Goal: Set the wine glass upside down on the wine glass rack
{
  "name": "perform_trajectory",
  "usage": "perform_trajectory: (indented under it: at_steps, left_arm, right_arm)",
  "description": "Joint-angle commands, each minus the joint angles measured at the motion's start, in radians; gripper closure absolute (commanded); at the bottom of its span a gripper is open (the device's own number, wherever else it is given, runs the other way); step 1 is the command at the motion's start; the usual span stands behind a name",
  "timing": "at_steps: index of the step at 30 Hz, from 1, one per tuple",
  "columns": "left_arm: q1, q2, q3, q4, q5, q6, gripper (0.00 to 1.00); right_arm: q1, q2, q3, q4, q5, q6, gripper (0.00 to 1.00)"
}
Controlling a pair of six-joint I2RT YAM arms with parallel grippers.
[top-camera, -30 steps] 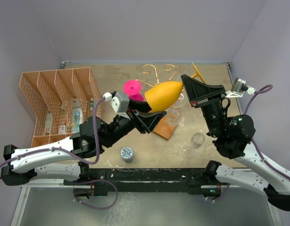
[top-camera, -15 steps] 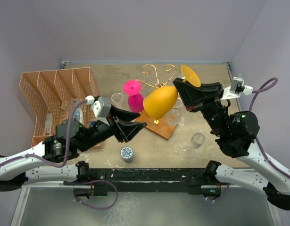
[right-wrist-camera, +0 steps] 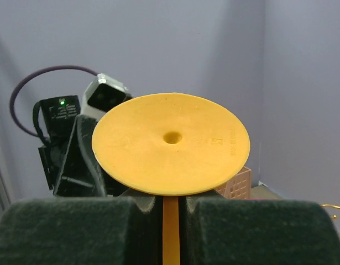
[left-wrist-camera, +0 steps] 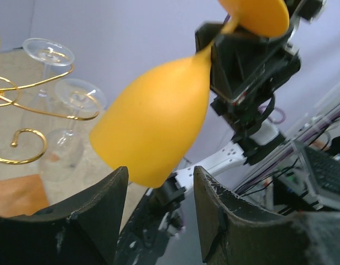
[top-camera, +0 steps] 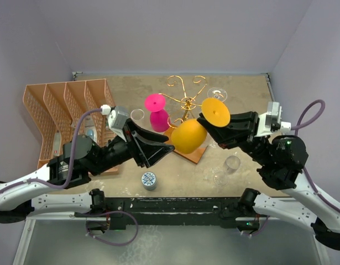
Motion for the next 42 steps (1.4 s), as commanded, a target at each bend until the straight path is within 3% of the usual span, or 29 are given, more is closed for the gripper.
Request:
perform_trajectory:
  at_steps: [1, 6, 16, 25, 31, 42]
  left_arm:
    - [-0.001, 0.026, 0.060, 0.121, -0.038, -0.207, 0.52]
    - [-0.002, 0.027, 0.030, 0.193, -0.172, -0.409, 0.52]
    - [-0.002, 0.052, 0.000, 0.376, -0.240, -0.449, 0.56]
    - [-0.001, 0.021, -0.019, 0.266, -0.378, -0.499, 0.66]
    - [-0.001, 0.030, -0.009, 0.172, -0.381, -0.591, 0.66]
    - [-0.001, 0.046, -0.026, 0.202, -0.316, -0.622, 0.61]
  right_arm:
    - [0.004, -0.046, -0.021, 0.059, -0.121, -0.052, 1.00]
    - [0.004, -0.024, -0.023, 0.033, -0.195, -0.097, 1.00]
    - [0.004, 0.031, -0.019, -0.023, -0.256, -0.198, 1.00]
    - [0.004, 0.036, -0.030, -0.076, -0.258, -0.219, 1.00]
    - [0.004, 0.063, -0.013, -0.080, -0.283, -0.227, 1.00]
    - [0.004, 0.090, -0.020, -0.046, -0.269, -0.248, 1.00]
